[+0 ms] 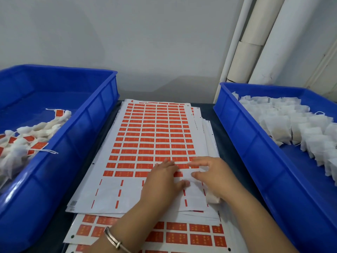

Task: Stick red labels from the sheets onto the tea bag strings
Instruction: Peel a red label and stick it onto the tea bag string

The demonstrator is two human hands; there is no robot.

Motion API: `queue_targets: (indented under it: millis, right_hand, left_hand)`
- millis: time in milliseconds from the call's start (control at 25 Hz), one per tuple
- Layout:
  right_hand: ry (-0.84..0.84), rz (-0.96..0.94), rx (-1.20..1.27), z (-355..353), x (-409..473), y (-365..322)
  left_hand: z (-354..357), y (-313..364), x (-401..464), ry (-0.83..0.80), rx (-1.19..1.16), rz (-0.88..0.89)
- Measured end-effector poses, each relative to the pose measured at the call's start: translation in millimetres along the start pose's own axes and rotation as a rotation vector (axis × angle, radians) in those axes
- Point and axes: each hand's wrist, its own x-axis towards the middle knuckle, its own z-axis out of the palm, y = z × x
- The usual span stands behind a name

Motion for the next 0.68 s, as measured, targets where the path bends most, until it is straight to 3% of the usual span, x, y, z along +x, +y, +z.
queue_targets:
  millis: [240,480,680]
  right_hand:
    - [-0.140,-0.017,-0.076,-0.1,20.7,3.9]
    - [-0.142,-0.021,-0.082,3.3,22.3,6.8]
    - [-0.138,-0.027,-0.137,4.8,21.7,4.3]
  left_hand:
    - [-4.2,4.4,5.9,-0.013,0.018,-0.016]
    - [-6.6,7.4,7.4,0.007,0.021,-0.072]
    - [-9.8,10.4,6.9,-0.051,0.193,0.036]
